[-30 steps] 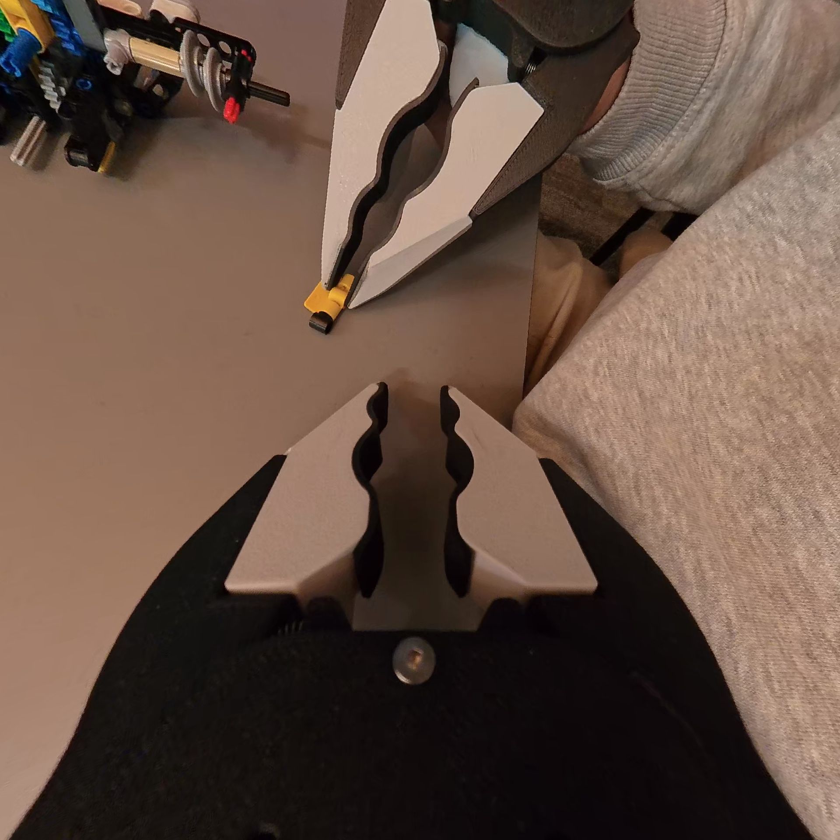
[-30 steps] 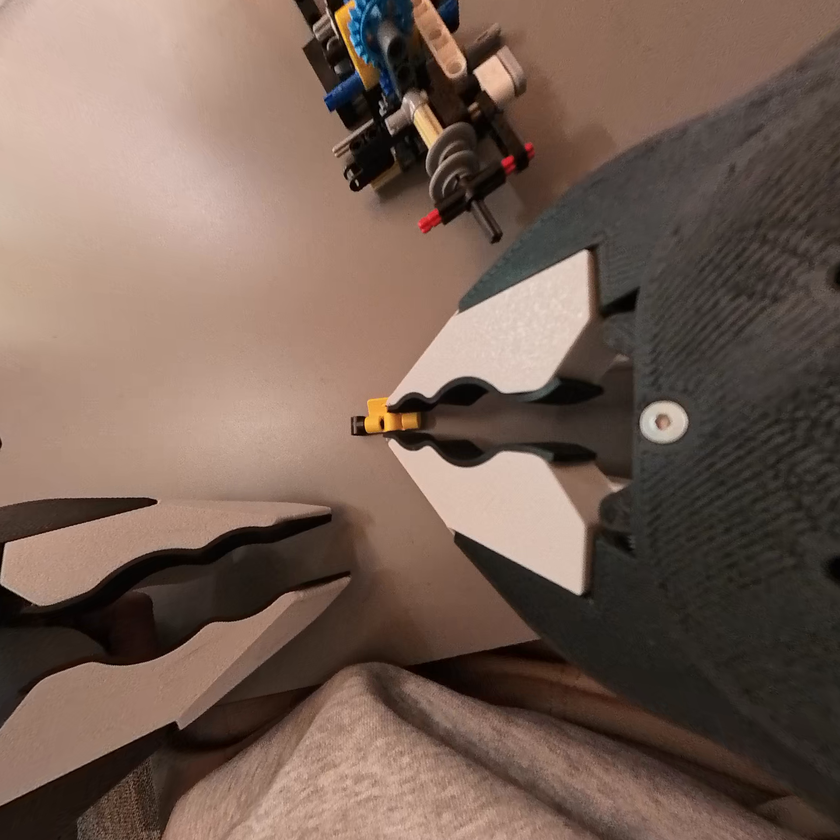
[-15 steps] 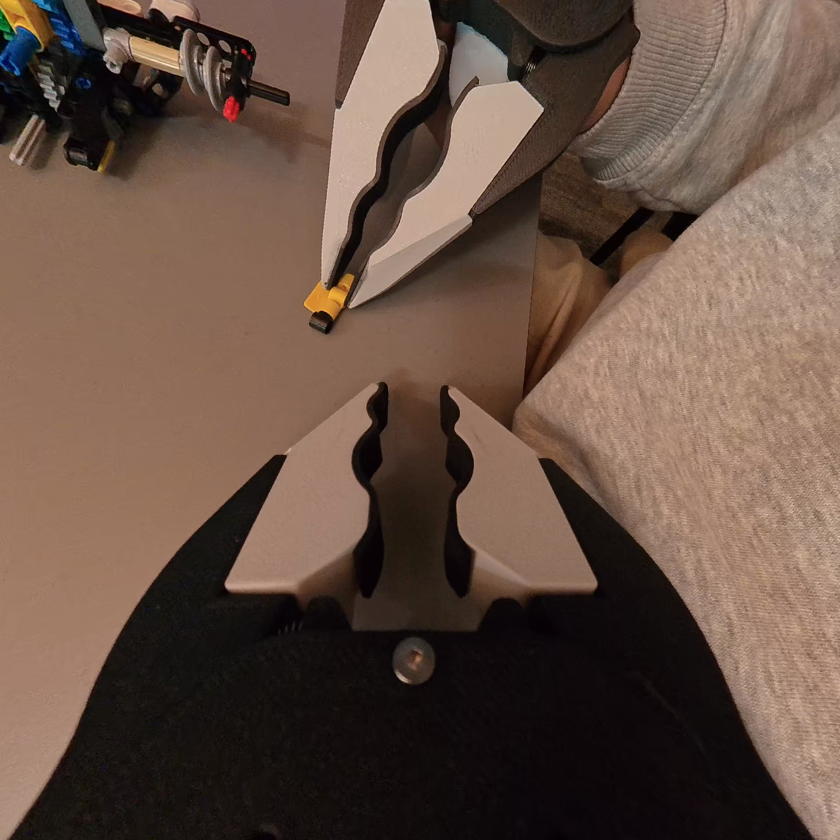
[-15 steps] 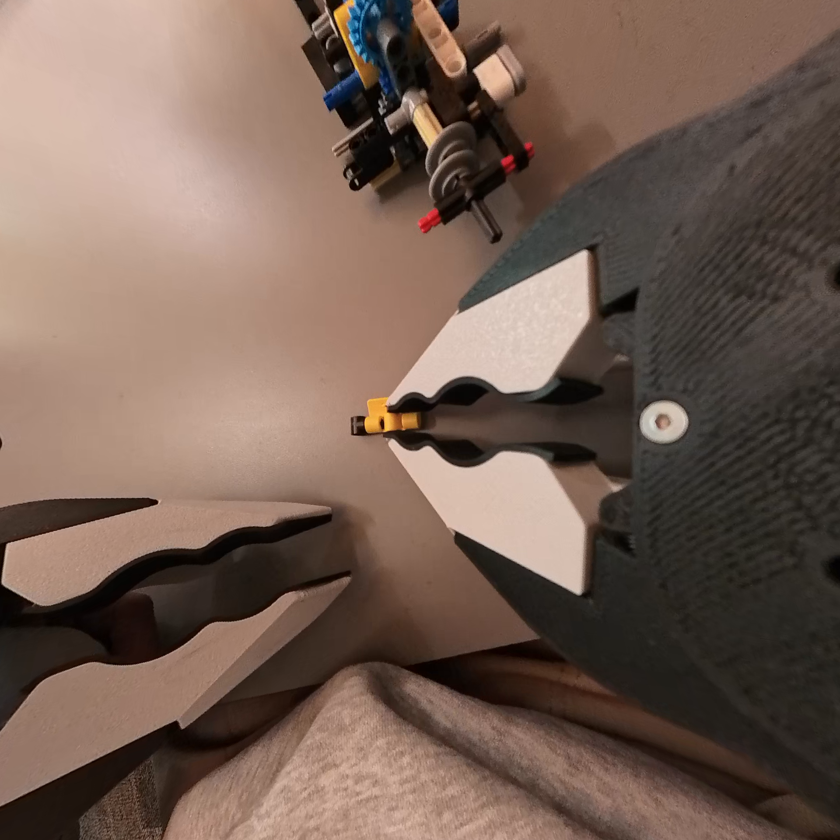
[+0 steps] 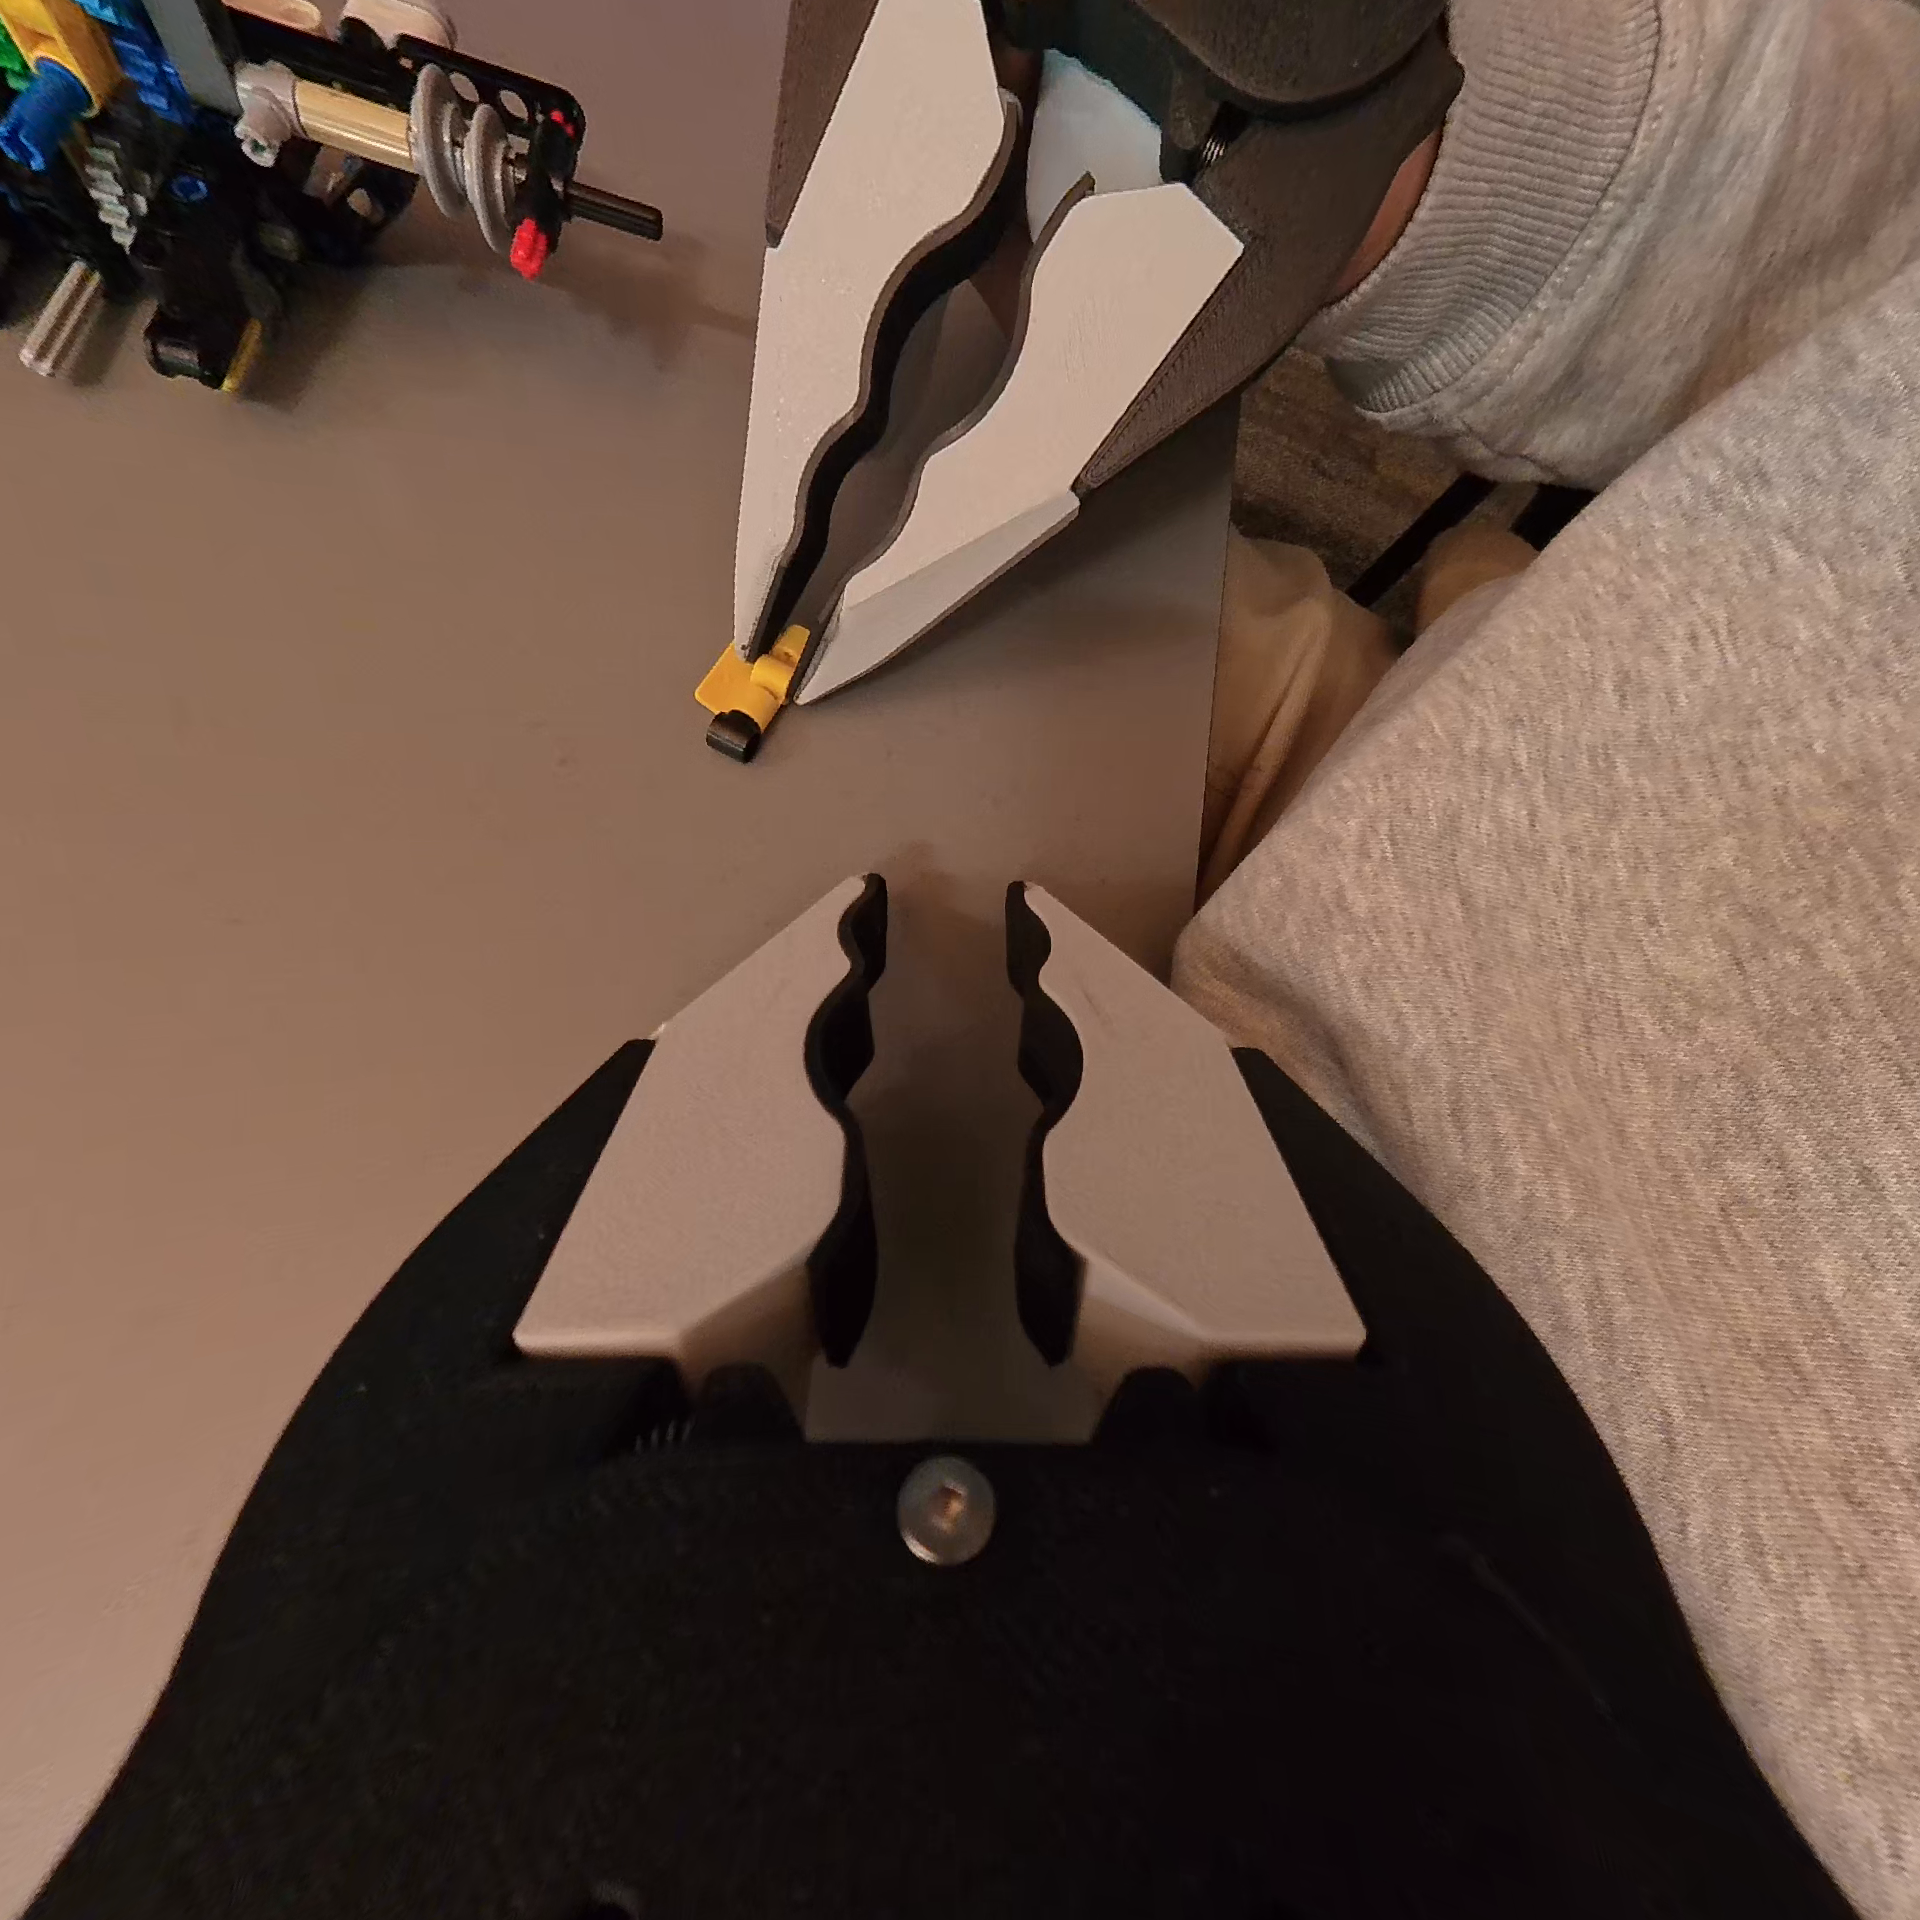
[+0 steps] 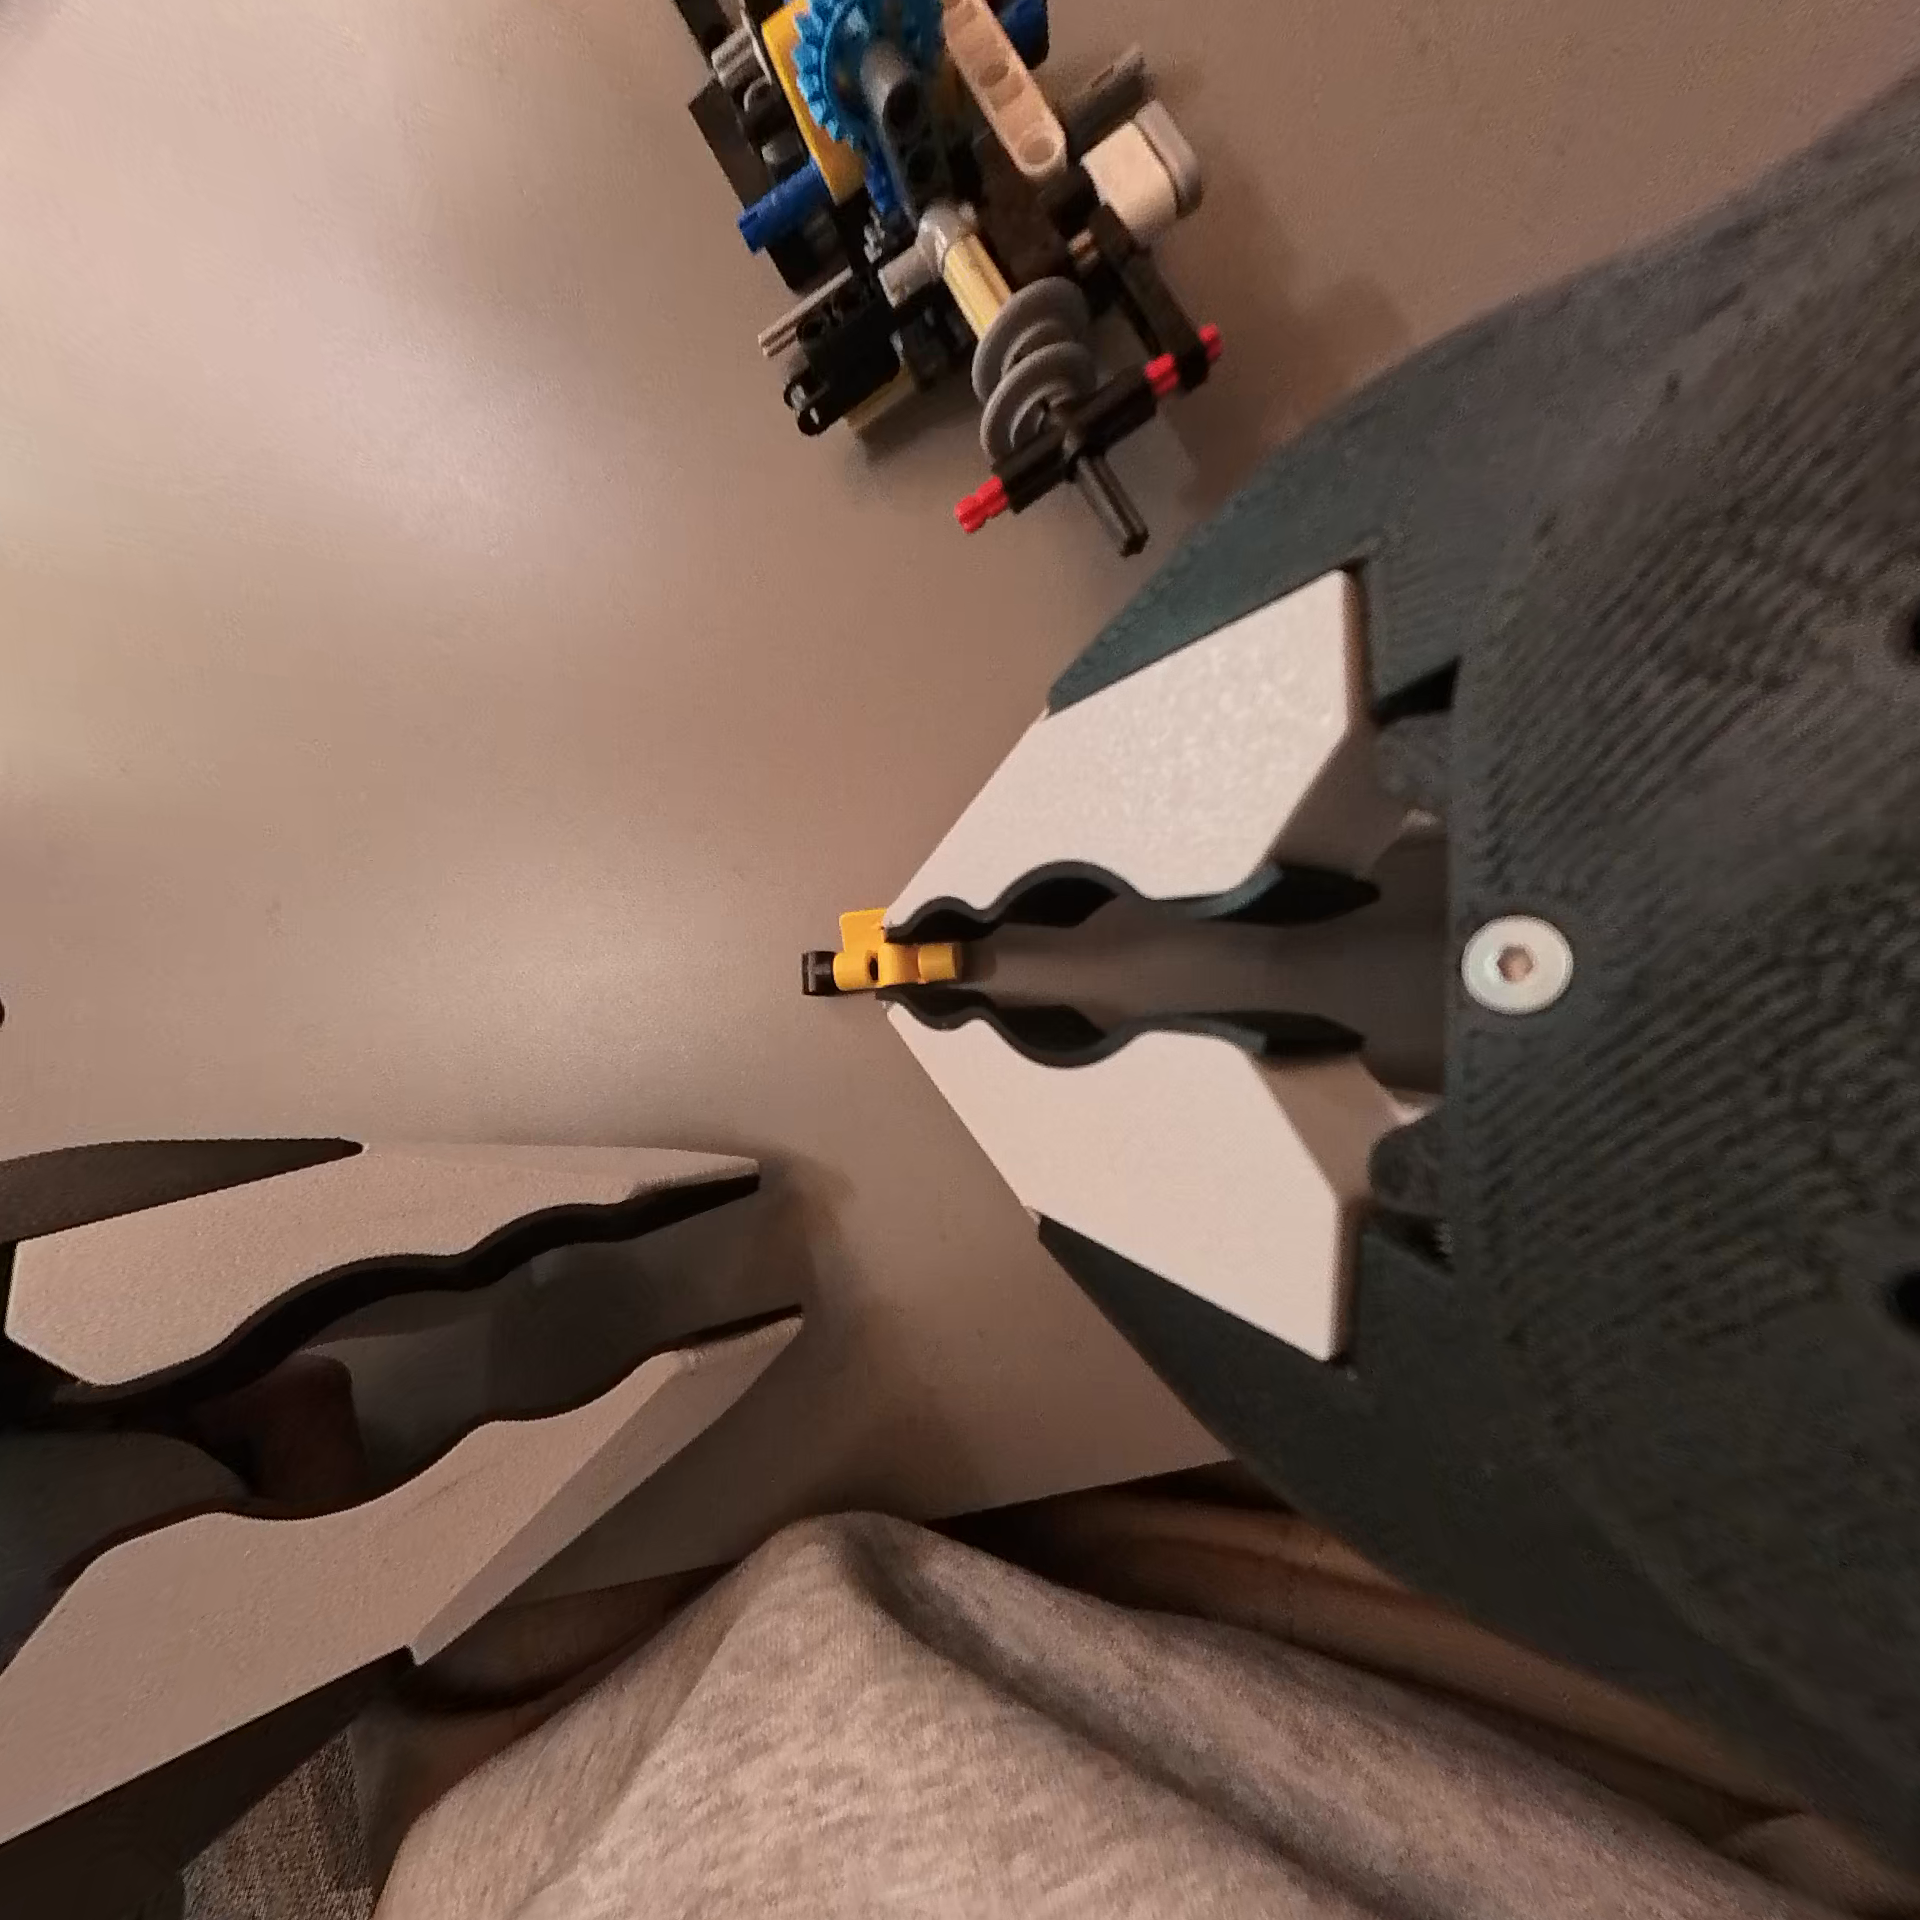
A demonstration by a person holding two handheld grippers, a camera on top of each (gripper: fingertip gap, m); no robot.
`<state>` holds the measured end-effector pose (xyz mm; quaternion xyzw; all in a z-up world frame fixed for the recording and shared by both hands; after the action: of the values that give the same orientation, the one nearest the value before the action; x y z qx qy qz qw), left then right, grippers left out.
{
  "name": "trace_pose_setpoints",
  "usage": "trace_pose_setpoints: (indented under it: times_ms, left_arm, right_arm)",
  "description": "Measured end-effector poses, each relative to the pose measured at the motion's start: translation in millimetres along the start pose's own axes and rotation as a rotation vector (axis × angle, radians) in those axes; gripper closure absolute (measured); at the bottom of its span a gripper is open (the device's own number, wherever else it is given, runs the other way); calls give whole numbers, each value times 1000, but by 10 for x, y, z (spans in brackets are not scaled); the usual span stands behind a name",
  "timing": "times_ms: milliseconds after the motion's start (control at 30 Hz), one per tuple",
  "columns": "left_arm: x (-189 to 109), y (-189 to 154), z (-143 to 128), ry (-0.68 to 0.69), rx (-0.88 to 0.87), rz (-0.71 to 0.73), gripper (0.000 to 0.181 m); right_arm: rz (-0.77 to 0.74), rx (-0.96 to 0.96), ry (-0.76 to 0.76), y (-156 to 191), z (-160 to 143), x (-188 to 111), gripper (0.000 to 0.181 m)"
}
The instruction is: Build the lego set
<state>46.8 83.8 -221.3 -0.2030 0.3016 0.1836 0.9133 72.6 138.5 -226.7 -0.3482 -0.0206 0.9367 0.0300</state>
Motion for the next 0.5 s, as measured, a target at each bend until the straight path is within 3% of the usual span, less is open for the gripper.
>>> trace_pose_setpoints:
  times_ms: [367, 500]
  left_arm:
    - [-36, 0, 45, -39, 0, 1, 162]
    - [-352, -61, 437, -306, -137, -72, 163]
  right_arm:
    - [-23, -14, -59, -28, 72, -61, 171]
    - [-43, 17, -162, -115, 211, -227, 169]
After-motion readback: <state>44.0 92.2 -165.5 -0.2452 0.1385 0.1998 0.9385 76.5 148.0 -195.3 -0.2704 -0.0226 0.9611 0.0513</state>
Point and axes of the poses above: each gripper's, where its closed fingertips meet, x out along the fingers, z out of its top, y = z × x across the jaws, the point moved 1 cm from there along -x, back along the fingers
